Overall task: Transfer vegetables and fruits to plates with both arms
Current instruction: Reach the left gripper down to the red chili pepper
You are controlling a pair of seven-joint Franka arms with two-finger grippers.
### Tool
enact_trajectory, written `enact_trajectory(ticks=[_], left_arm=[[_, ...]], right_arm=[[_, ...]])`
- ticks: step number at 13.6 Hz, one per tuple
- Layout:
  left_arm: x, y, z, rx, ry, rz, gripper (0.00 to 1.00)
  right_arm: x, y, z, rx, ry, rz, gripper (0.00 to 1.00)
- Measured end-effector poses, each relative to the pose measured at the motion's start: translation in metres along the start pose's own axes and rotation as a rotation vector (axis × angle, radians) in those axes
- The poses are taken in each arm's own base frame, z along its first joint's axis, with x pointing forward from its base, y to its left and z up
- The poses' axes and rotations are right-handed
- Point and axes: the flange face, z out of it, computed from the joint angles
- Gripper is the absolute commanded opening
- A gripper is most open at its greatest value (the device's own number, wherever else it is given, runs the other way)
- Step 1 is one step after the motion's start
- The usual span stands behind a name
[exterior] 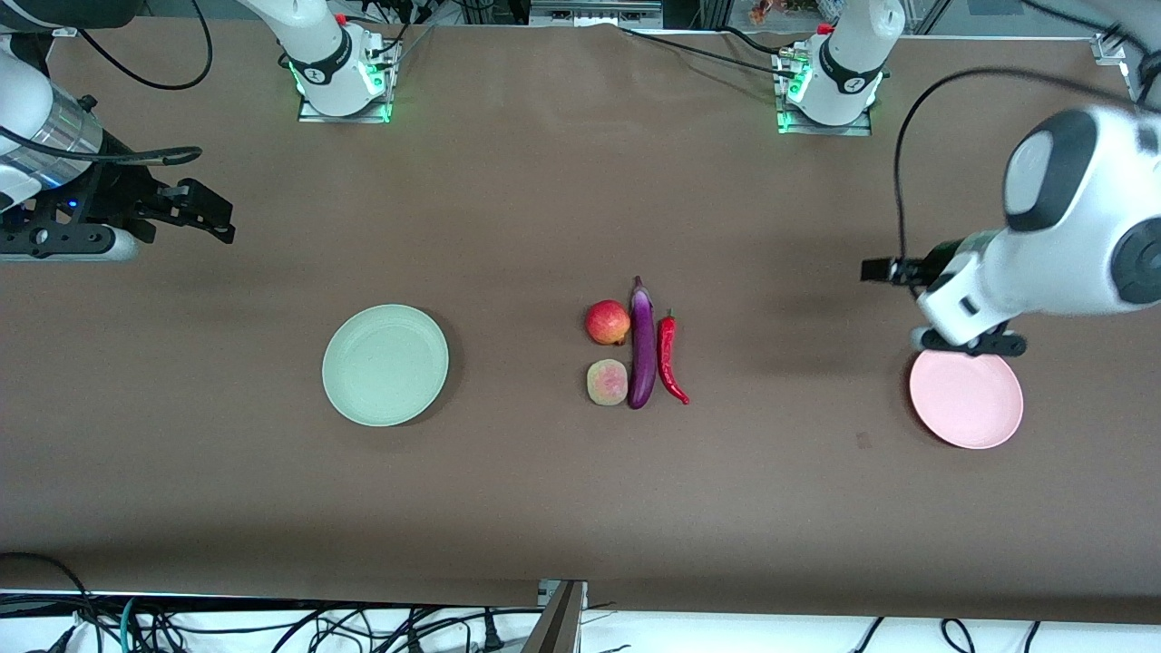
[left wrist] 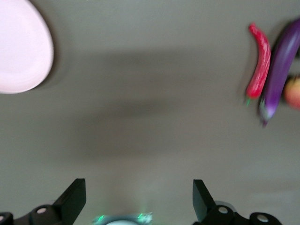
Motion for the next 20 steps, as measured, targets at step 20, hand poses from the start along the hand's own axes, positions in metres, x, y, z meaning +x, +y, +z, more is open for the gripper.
enact_trajectory(ticks=[20], left_arm=[[0.105, 0.203, 0.261, -0.046, 0.335, -0.325, 0.73]], right_arm=[[0.001, 0.007, 0.006, -0.004, -0.023, 0.013, 1.0]])
